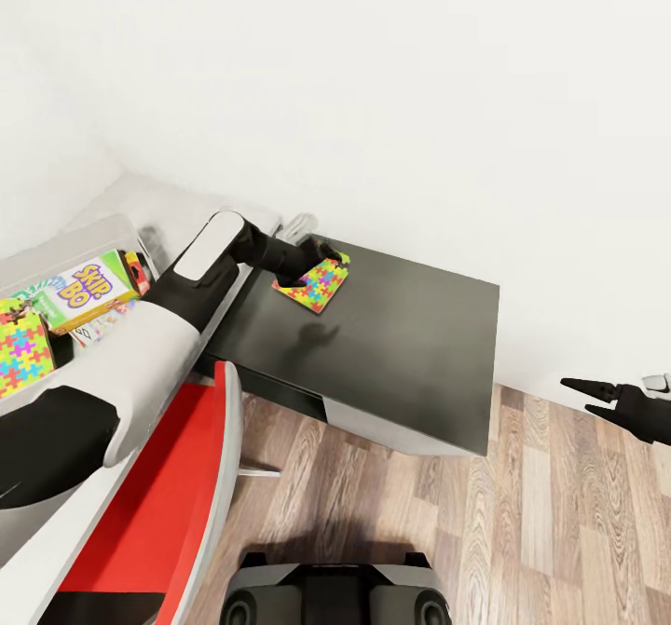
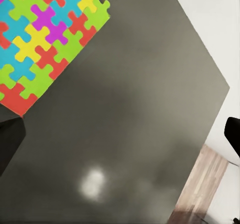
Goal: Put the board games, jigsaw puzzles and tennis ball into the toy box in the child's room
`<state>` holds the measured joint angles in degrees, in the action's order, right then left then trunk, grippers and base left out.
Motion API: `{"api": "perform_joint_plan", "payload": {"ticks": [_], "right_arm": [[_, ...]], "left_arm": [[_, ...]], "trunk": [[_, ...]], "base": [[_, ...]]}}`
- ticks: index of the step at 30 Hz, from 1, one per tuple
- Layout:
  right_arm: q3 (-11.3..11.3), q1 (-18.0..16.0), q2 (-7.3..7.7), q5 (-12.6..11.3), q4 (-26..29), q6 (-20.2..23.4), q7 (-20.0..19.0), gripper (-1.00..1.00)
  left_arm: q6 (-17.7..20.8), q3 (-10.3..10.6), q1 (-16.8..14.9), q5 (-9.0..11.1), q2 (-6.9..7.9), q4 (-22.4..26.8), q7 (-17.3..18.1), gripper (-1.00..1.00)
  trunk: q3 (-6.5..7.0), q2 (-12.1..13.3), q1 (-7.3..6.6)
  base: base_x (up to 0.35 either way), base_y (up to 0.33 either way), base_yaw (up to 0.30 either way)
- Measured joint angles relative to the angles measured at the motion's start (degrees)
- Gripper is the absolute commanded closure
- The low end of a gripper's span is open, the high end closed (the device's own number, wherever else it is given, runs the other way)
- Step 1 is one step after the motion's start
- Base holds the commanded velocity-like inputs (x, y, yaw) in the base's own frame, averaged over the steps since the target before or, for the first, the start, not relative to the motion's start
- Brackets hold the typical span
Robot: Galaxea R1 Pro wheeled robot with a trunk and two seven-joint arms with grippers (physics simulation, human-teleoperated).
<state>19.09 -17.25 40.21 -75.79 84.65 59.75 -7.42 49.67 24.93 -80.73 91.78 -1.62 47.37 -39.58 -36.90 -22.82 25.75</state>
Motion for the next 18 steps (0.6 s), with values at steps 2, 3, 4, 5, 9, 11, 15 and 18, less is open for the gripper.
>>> {"api": "perform_joint_plan", "payload": {"ticks": [2,3,4,5,9,11,15,18], "right_arm": [[0.00,0.00,0.00,0.00,0.00,0.00,0.00,-1.00],[0.00,0.00,0.00,0.00,0.00,0.00,0.00,-1.00],[0.00,0.00,0.00,0.00,0.00,0.00,0.00,-1.00],[0.00,0.00,0.00,0.00,0.00,0.00,0.00,-1.00],[0.00,0.00,0.00,0.00,0.00,0.00,0.00,-1.00],[0.00,0.00,0.00,0.00,0.00,0.00,0.00,-1.00],[0.00,0.00,0.00,0.00,0.00,0.00,0.00,-1.00],[0.00,0.00,0.00,0.00,0.00,0.00,0.00,-1.00]], "left_arm": [[-0.01,0.00,0.33,0.01,0.00,0.00,0.00,-1.00],[-0.01,0.00,0.33,0.01,0.00,0.00,0.00,-1.00],[-0.01,0.00,0.33,0.01,0.00,0.00,0.00,-1.00],[-0.01,0.00,0.33,0.01,0.00,0.00,0.00,-1.00],[-0.01,0.00,0.33,0.01,0.00,0.00,0.00,-1.00],[-0.01,0.00,0.33,0.01,0.00,0.00,0.00,-1.00],[-0.01,0.00,0.33,0.01,0.00,0.00,0.00,-1.00],[-0.01,0.00,0.33,0.01,0.00,0.00,0.00,-1.00]], "trunk": [[0.00,0.00,0.00],[0.00,0.00,0.00],[0.00,0.00,0.00],[0.00,0.00,0.00],[0.00,0.00,0.00],[0.00,0.00,0.00],[0.00,0.00,0.00],[0.00,0.00,0.00]], "base": [[0.000,0.000,0.000],[0.000,0.000,0.000],[0.000,0.000,0.000],[0.000,0.000,0.000],[0.000,0.000,0.000],[0.000,0.000,0.000],[0.000,0.000,0.000],[0.000,0.000,0.000]]}}
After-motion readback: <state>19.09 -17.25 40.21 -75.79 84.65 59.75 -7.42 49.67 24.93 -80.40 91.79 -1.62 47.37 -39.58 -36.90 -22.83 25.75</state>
